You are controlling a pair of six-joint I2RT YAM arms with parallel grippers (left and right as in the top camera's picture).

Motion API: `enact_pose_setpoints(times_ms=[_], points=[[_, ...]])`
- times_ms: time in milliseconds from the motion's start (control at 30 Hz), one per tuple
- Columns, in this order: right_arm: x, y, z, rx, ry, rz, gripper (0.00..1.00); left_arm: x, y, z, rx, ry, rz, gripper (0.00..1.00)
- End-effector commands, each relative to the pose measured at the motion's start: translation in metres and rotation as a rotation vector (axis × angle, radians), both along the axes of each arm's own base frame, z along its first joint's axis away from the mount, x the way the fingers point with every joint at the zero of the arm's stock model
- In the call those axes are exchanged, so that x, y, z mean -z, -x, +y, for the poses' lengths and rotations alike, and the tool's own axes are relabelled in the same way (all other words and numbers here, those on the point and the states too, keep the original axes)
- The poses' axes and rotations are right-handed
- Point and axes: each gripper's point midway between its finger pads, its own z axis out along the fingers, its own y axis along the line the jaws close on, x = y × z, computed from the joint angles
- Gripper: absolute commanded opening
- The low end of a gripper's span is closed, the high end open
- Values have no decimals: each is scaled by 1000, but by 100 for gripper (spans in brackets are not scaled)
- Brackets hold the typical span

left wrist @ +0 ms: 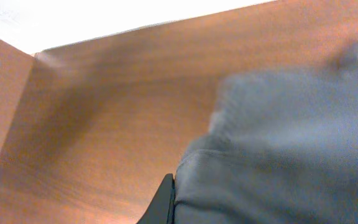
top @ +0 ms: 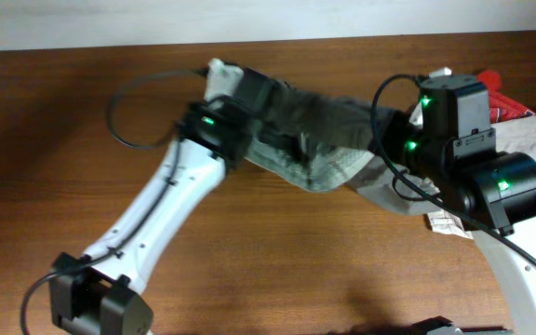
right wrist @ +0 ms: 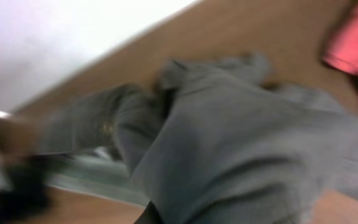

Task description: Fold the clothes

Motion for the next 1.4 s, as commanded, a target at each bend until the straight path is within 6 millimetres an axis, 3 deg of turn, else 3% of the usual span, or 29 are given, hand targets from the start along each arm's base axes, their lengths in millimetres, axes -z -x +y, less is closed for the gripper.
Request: enact_pose_setpoints(times_ms=[0,167,233,500,800,1000,1100,1167,1200,1367], points=[[4,12,-23,27,134,35,4,-20,-27,36,34,7,-23,3],[27,40,-26,2,156,181,4,-28,-57,57,69,114,-87,5],[32,50,-18,-64,144,220,4,-34,-66,59,100,137,-116,6],[53,76,43,-413,33,320,6,-52,-84,78,138,89,-187,7],[104,104,114,-673,103,492,9,-66,-97,115,98,44,-250,8],[137,127,181,-876,92,559,9,-63,-103,137,90,-8,-239,9],[151,140,212,-963,74,572,18,-63,-106,144,90,-29,-239,15],[157,150,229,-1017,55,580,44,-63,-107,149,80,-30,-243,27],[160,157,237,-1044,50,583,51,-63,-107,151,77,-30,-243,34],[162,176,255,-1143,72,546,57,-66,-107,162,43,-45,-255,66]])
